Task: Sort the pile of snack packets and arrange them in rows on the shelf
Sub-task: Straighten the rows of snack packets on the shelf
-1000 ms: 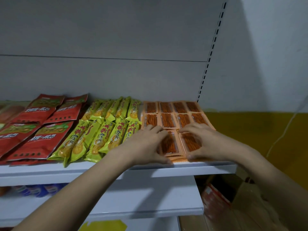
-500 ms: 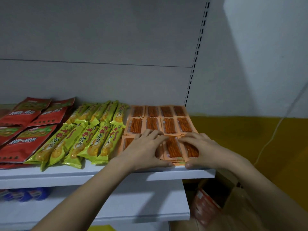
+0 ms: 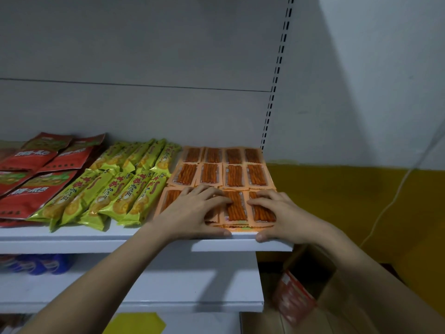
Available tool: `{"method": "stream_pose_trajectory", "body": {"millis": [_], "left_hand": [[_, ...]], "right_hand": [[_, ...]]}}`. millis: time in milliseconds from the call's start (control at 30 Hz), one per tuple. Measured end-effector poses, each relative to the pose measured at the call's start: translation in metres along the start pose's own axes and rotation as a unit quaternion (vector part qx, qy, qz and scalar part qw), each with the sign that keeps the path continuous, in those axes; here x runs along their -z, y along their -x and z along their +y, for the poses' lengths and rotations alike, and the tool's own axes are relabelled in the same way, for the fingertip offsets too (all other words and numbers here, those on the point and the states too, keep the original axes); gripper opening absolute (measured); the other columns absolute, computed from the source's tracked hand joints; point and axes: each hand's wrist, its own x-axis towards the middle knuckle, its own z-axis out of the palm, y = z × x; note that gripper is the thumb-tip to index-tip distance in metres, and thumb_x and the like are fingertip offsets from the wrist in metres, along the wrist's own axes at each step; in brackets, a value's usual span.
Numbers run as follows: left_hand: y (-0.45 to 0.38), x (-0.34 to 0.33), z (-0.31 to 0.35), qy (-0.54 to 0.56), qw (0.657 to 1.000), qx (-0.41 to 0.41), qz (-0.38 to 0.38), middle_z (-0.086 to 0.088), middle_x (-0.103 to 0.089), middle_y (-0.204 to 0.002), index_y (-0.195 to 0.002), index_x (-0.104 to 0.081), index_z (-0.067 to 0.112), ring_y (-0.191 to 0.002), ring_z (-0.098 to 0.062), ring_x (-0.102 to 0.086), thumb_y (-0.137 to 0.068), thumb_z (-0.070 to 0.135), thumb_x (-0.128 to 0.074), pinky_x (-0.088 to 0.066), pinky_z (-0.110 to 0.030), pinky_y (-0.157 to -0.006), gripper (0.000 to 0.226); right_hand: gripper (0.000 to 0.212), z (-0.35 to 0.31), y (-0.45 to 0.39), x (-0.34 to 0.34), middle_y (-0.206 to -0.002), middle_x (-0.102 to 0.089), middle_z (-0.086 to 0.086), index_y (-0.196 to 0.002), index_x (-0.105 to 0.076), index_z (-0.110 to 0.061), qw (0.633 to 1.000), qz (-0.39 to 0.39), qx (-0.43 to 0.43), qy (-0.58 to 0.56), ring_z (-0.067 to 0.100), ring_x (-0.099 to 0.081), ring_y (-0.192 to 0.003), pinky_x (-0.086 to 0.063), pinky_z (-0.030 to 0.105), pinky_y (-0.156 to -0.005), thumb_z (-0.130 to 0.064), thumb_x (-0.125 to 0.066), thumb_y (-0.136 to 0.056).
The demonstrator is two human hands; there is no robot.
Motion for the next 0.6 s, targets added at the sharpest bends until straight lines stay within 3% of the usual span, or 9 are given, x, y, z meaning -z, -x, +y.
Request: {"method": "stream_pose_trajectory", "body": {"millis": [167, 267, 400, 533, 600], "left_hand": [[0.000, -0.001, 0.000, 0.000, 1.000, -0.001, 0.018, 0.010, -0.045, -0.145, -0.147, -0.043, 0.039, -0.135, -0.012, -0.037, -0.086, 0.082, -0.030, -0.035, -0.043, -0.108, 0.076], [0.004, -0.001, 0.001, -0.016, 0.999, -0.012, 0.032, 0.007, -0.044, -0.148, -0.148, -0.041, 0.039, -0.140, -0.016, -0.034, -0.084, 0.087, -0.028, -0.030, -0.045, -0.114, 0.081], [0.017, 0.006, -0.007, -0.031, 0.998, 0.034, 0.035, 0.007, -0.033, -0.158, -0.153, -0.029, 0.042, -0.147, -0.019, -0.026, -0.075, 0.094, -0.018, -0.025, -0.049, -0.118, 0.095], [0.021, 0.003, -0.014, -0.030, 0.998, 0.058, 0.016, 0.008, -0.031, -0.157, -0.152, -0.031, 0.040, -0.144, -0.016, -0.029, -0.079, 0.089, -0.027, -0.031, -0.050, -0.115, 0.088], [0.021, 0.001, -0.011, -0.035, 0.998, 0.045, 0.012, 0.007, -0.035, -0.155, -0.151, -0.033, 0.039, -0.142, -0.016, -0.032, -0.081, 0.088, -0.025, -0.029, -0.048, -0.115, 0.086]], "right_hand": [[0.085, 0.002, -0.004, -0.001, -0.155, -0.019, -0.016, -0.150, -0.032, -0.038, 1.000, 0.009, 0.012, -0.002, 0.010, -0.014, -0.140, -0.025, 0.038, -0.118, -0.048, -0.077, -0.079], [0.090, 0.006, -0.003, 0.001, -0.156, -0.014, -0.019, -0.151, -0.029, -0.039, 0.999, 0.008, 0.006, -0.037, 0.010, -0.011, -0.142, -0.025, 0.042, -0.119, -0.053, -0.077, -0.077], [0.079, 0.005, -0.013, 0.005, -0.160, -0.016, -0.008, -0.153, -0.028, -0.032, 0.966, 0.134, -0.061, -0.212, 0.020, -0.022, -0.147, -0.035, 0.054, -0.114, -0.063, -0.053, -0.086], [0.052, 0.007, -0.036, -0.008, -0.142, -0.052, 0.000, -0.131, -0.048, -0.045, 0.936, 0.118, -0.097, -0.317, 0.015, -0.059, -0.121, -0.054, 0.046, -0.097, -0.071, -0.051, -0.087], [0.054, 0.015, -0.047, -0.016, -0.135, -0.058, -0.002, -0.125, -0.051, -0.049, 0.941, 0.109, -0.094, -0.306, 0.017, -0.062, -0.117, -0.054, 0.048, -0.095, -0.079, -0.050, -0.081]]}}
